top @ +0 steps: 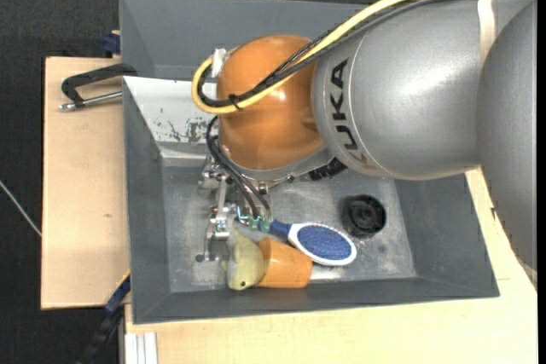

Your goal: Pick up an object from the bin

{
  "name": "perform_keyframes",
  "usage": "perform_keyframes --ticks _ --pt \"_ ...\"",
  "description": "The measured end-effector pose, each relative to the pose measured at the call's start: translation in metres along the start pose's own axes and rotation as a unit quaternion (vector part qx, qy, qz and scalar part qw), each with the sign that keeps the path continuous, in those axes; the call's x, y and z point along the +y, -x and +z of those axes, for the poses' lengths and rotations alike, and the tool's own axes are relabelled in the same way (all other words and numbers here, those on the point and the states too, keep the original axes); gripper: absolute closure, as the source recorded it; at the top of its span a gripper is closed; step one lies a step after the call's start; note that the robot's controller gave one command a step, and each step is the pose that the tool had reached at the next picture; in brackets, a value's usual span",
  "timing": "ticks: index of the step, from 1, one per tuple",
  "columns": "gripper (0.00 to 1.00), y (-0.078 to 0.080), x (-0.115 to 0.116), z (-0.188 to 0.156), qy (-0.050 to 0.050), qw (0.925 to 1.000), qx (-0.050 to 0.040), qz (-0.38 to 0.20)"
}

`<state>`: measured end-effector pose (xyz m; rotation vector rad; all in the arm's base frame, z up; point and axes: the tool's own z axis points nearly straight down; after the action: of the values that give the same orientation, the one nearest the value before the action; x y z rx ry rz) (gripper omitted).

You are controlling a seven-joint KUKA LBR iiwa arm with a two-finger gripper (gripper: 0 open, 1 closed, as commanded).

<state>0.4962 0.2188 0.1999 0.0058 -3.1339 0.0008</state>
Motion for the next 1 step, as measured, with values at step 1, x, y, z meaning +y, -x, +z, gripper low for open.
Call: perform_keyframes --ticks 1 --pt "0.0 0.0265 -0.0615 -0.0144 0.0 0.9998 -0.007 0.017"
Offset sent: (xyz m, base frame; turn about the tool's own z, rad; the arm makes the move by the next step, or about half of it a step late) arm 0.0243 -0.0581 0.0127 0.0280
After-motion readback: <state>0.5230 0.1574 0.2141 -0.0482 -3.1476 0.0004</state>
